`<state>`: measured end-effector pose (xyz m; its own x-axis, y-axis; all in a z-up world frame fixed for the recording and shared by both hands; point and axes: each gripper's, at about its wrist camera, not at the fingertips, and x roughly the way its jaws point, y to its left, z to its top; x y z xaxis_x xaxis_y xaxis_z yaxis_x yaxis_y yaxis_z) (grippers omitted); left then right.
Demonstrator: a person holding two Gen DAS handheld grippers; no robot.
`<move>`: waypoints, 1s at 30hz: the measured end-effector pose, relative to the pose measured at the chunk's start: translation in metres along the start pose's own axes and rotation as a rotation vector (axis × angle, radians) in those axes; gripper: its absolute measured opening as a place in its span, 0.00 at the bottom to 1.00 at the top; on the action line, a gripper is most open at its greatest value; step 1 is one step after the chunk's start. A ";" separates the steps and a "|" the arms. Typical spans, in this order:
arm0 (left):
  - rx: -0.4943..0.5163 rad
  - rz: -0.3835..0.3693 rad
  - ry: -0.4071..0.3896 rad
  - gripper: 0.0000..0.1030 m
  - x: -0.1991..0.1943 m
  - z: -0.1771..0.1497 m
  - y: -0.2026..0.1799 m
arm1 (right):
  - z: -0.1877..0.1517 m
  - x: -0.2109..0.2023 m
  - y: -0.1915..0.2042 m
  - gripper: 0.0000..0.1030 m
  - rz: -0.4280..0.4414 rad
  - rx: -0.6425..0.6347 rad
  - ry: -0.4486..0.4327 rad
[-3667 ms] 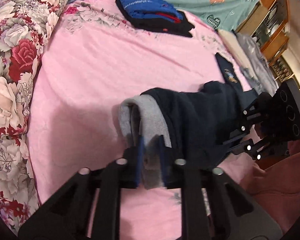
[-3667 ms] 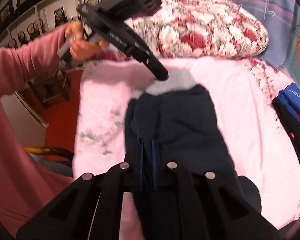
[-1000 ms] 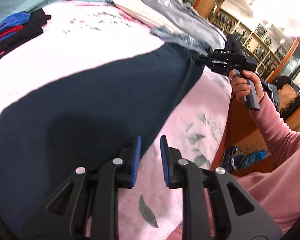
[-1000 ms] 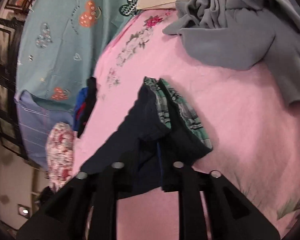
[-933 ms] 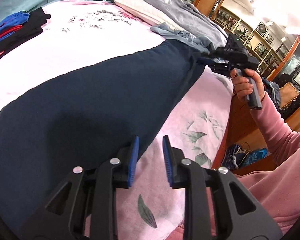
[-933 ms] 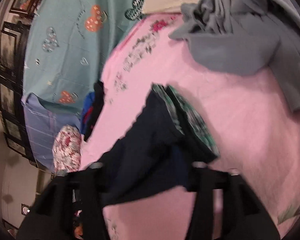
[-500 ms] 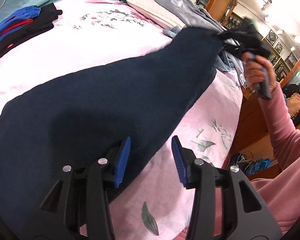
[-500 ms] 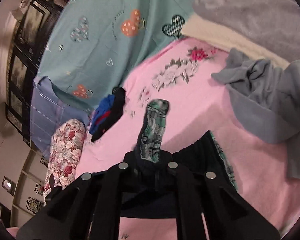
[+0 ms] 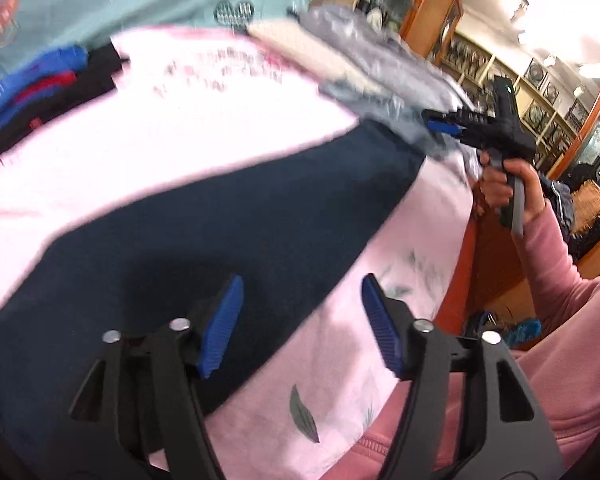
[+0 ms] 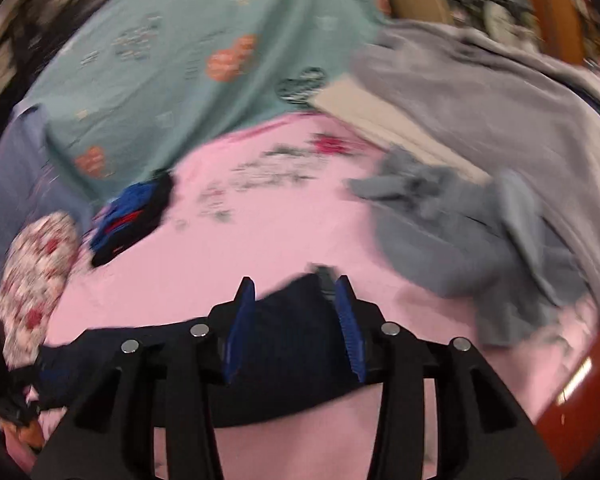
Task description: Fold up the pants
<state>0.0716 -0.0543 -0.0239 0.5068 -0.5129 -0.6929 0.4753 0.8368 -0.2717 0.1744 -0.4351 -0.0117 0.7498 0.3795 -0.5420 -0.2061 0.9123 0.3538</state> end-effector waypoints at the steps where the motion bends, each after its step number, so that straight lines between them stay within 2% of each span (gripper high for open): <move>1: -0.001 0.019 -0.021 0.70 -0.002 0.003 0.001 | 0.000 0.008 0.015 0.45 0.051 -0.035 0.016; 2: -0.008 0.033 -0.036 0.71 -0.003 0.005 0.003 | -0.003 0.020 0.031 0.45 0.100 -0.076 0.044; 4: -0.061 0.039 -0.021 0.71 0.007 0.006 0.013 | -0.010 0.042 0.044 0.46 0.117 -0.120 0.092; 6: -0.128 0.051 0.034 0.71 0.024 -0.003 0.028 | -0.023 0.074 0.034 0.46 0.043 -0.124 0.180; 7: -0.164 0.065 0.078 0.71 0.034 -0.009 0.035 | -0.030 0.092 0.012 0.40 -0.079 -0.075 0.251; 9: -0.165 0.060 0.054 0.71 0.031 -0.020 0.039 | -0.021 0.085 -0.027 0.40 0.007 0.158 0.224; 11: -0.148 0.092 0.057 0.71 0.016 -0.025 0.039 | -0.010 0.072 -0.055 0.40 -0.120 0.268 0.207; 13: -0.139 0.172 0.007 0.73 -0.016 -0.032 0.049 | -0.006 0.059 -0.057 0.44 -0.194 0.274 0.177; 16: -0.230 0.272 -0.044 0.77 -0.063 -0.045 0.083 | -0.007 0.053 -0.024 0.46 -0.093 0.184 0.155; 19: -0.380 0.389 -0.048 0.78 -0.089 -0.067 0.128 | -0.013 0.069 0.023 0.52 0.074 0.075 0.212; 20: -0.435 0.409 -0.037 0.78 -0.091 -0.079 0.145 | -0.017 0.080 0.032 0.52 0.076 0.059 0.240; 22: -0.520 0.391 -0.027 0.71 -0.090 -0.100 0.165 | -0.027 0.099 0.034 0.52 -0.011 0.070 0.322; 23: -0.520 0.377 -0.059 0.71 -0.093 -0.103 0.164 | -0.027 0.098 0.031 0.52 -0.007 0.099 0.306; 25: -0.492 0.422 -0.048 0.71 -0.098 -0.098 0.154 | -0.021 0.094 0.040 0.52 -0.035 0.091 0.325; 26: -0.465 0.450 -0.064 0.71 -0.105 -0.093 0.146 | -0.016 0.091 0.056 0.52 -0.018 0.054 0.316; 27: -0.447 0.452 -0.079 0.76 -0.109 -0.089 0.142 | -0.012 0.089 0.076 0.53 0.033 0.003 0.299; 30: -0.373 0.362 -0.119 0.90 -0.107 -0.064 0.124 | -0.010 0.096 0.145 0.53 0.221 -0.156 0.337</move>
<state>0.0302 0.1163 -0.0258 0.6790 -0.1791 -0.7119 -0.0217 0.9645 -0.2634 0.2106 -0.2650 -0.0204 0.4345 0.5741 -0.6940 -0.4509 0.8056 0.3842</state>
